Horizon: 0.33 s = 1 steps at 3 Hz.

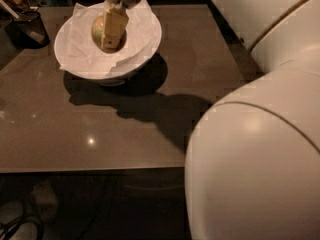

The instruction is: Pick apple from white bowl

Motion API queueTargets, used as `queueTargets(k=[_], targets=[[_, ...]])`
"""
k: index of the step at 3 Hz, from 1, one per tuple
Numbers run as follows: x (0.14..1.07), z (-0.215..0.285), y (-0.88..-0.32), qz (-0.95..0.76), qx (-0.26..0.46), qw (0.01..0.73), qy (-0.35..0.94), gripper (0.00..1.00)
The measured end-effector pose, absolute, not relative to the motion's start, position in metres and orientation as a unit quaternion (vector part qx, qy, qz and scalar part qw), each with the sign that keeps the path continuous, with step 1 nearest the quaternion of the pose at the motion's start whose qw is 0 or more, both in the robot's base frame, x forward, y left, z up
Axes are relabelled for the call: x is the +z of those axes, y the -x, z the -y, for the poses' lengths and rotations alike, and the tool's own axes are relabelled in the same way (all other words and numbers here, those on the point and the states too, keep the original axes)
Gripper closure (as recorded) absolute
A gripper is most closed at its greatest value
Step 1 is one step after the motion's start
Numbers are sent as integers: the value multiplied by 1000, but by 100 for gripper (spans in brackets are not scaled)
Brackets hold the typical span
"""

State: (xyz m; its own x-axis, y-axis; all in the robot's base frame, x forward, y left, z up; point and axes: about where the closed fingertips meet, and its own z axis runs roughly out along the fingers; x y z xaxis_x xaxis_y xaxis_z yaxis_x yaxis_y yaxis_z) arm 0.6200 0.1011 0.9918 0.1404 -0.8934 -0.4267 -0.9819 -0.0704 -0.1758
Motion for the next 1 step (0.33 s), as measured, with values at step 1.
queueTargets(k=[1], targets=[[1030, -113, -586, -613, 74, 240, 749, 100]])
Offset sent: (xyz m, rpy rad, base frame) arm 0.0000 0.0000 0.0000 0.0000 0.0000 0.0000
